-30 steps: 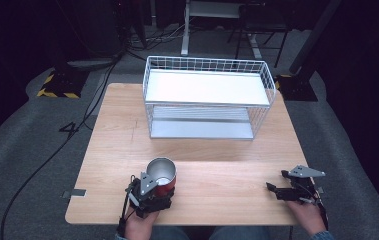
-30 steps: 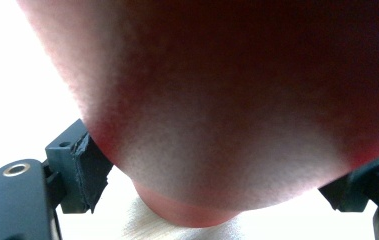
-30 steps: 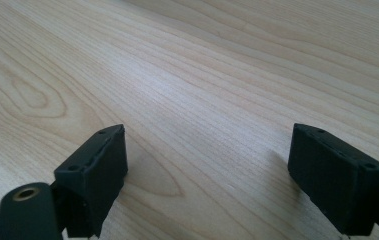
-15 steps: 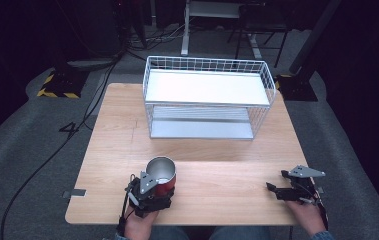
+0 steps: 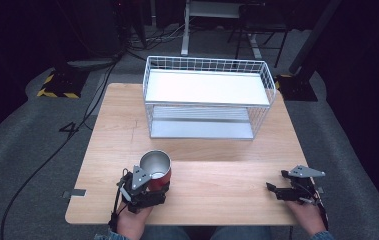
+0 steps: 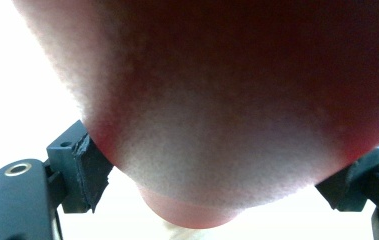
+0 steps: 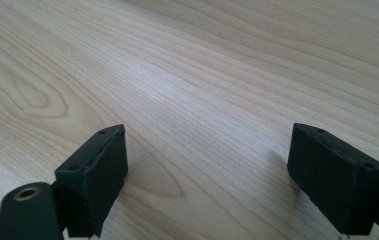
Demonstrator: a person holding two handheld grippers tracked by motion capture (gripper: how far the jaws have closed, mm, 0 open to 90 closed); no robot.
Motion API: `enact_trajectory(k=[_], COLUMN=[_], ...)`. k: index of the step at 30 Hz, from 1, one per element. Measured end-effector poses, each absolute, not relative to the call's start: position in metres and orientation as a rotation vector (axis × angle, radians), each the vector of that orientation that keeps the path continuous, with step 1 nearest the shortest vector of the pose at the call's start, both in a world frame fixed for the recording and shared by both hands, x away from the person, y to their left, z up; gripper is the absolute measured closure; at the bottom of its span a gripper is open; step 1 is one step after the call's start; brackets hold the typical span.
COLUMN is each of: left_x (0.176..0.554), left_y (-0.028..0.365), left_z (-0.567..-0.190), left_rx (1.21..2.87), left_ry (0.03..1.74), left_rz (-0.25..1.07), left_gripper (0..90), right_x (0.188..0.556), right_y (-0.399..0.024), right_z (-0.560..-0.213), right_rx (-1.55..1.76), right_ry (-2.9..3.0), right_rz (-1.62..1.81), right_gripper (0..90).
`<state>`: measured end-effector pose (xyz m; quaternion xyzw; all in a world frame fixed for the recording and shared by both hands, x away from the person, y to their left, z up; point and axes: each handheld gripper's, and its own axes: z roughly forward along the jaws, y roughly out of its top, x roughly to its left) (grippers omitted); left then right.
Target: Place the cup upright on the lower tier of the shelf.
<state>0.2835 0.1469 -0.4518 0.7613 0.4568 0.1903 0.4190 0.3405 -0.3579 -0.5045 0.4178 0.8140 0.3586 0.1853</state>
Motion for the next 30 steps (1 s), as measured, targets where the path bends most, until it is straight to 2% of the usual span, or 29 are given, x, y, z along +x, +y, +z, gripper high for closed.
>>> enact_trajectory(k=[19,30], left_x=[0.315,0.351], left_y=[0.142,0.123], left_z=[-0.414,-0.404], left_rx=[1.883,1.877], left_ry=[1.079,1.047], left_rz=[0.482,0.407], left_gripper=[16.4,16.4], right_x=[0.340,0.341], right_y=[-0.358,-0.358], right_z=[-0.504,-0.505], right_rx=[1.179,1.180], right_ry=[2.294,2.292], right_rz=[1.010,1.011], right_gripper=[16.7,16.6])
